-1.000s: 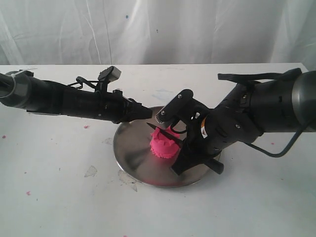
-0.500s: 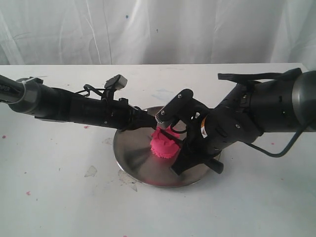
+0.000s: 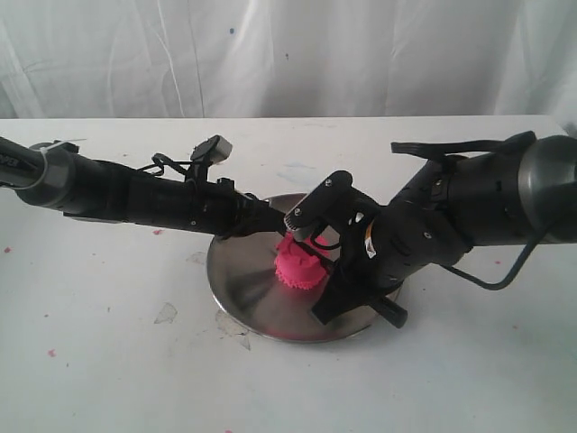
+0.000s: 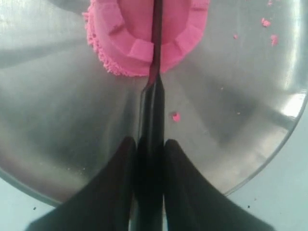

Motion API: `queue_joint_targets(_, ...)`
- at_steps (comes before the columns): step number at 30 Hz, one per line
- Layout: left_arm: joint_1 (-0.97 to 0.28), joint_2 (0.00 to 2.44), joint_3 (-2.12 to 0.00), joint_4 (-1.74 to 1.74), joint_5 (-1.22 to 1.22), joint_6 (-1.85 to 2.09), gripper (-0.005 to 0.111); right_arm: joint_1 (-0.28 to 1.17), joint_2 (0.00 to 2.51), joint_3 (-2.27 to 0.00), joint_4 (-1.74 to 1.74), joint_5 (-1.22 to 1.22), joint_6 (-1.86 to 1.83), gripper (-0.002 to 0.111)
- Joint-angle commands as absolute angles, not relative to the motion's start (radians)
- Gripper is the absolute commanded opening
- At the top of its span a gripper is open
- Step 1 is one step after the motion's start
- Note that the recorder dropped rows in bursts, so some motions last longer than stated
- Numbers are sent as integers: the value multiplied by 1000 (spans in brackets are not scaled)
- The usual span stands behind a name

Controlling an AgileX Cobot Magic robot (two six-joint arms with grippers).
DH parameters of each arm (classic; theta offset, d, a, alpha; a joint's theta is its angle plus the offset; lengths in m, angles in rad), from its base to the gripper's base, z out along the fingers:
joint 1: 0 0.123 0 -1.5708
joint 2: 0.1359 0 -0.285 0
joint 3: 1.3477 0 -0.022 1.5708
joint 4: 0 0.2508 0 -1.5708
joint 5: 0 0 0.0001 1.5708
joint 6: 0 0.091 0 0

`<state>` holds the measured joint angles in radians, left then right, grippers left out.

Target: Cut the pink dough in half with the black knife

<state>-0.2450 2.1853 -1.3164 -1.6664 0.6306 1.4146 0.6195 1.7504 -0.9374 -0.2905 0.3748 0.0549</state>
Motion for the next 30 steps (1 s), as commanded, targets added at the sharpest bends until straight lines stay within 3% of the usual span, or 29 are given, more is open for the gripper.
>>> queue_joint_targets(1, -251, 2192, -1317, -1640, 632, 1413, 0, 621, 1758, -941, -287, 358, 47, 0)
queue_joint_targets(30, -251, 2220, -1317, -1583, 627, 1402, 0, 621, 1754, -917, -280, 347, 30, 0)
